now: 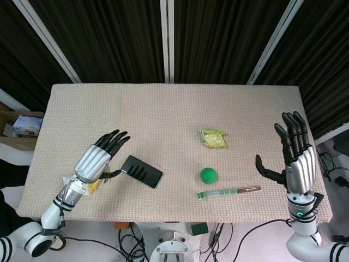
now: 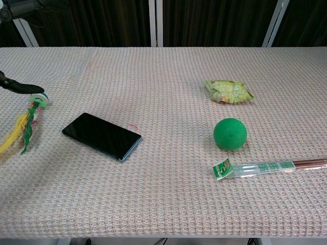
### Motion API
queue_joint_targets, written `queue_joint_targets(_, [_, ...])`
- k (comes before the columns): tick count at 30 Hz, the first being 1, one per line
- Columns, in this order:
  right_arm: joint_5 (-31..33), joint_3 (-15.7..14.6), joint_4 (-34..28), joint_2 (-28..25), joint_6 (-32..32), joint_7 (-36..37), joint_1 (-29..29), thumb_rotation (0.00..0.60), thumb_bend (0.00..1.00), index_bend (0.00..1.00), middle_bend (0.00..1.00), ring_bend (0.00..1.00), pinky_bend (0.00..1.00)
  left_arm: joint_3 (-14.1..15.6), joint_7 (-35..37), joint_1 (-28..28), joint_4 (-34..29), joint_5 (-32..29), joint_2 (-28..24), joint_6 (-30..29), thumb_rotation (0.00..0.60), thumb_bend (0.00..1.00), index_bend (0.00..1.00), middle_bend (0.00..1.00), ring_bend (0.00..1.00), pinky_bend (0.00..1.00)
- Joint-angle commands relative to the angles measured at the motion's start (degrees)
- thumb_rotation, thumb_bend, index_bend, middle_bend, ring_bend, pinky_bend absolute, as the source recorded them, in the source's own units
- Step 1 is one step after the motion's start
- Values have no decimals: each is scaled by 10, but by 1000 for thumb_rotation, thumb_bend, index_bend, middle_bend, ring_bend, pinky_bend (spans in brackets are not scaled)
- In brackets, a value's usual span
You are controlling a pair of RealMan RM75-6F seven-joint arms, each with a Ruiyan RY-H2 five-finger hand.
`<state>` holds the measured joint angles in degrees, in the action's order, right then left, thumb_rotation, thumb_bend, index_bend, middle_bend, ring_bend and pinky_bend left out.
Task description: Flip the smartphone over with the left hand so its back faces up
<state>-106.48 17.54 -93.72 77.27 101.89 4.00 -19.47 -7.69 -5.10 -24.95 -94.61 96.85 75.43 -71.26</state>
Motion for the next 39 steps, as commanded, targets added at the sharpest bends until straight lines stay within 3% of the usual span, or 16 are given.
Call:
queue_joint_targets(1, [1, -4, 3, 0, 0, 2, -1, 466, 470, 0, 0, 0, 0, 0, -1, -4, 2, -4, 0, 2, 600, 95, 39, 53, 6, 177])
queue_joint_targets(9, [2, -17, 10, -2, 2, 6, -2, 467, 470, 0, 0, 0, 0, 17, -11, -6, -3, -4, -3, -4, 600, 95, 39, 53, 5, 177])
queue_joint_targets(16, [-1, -38, 25, -15, 3, 33, 3, 468, 440, 0, 0, 0, 0, 64, -60, -21, -25, 2, -15, 62, 600, 96, 39, 53, 5, 177])
queue_joint_targets(21, [23, -50, 31, -25, 13, 52, 24, 467, 437, 0, 0, 0, 0, 78, -87, -37, -23, 7, 2, 94, 600, 112, 39, 53, 5, 177])
queue_joint_targets(27, [69, -73, 20, -42, 13, 144, 52, 468, 437, 0, 0, 0, 0, 70, -80, -70, 37, 10, 59, 123, 600, 172, 54, 76, 8, 177])
queue_joint_targets(33, [68, -74, 24, -49, 16, 152, 56, 466, 442, 0, 0, 0, 0, 64, -82, -93, 106, -4, 103, 145, 600, 173, 128, 114, 40, 171])
queue_joint_targets(39, [75, -71, 34, -45, 11, 158, 54, 468, 451, 0, 0, 0, 0, 73, -91, -104, 134, -13, 117, 160, 600, 175, 141, 124, 40, 170])
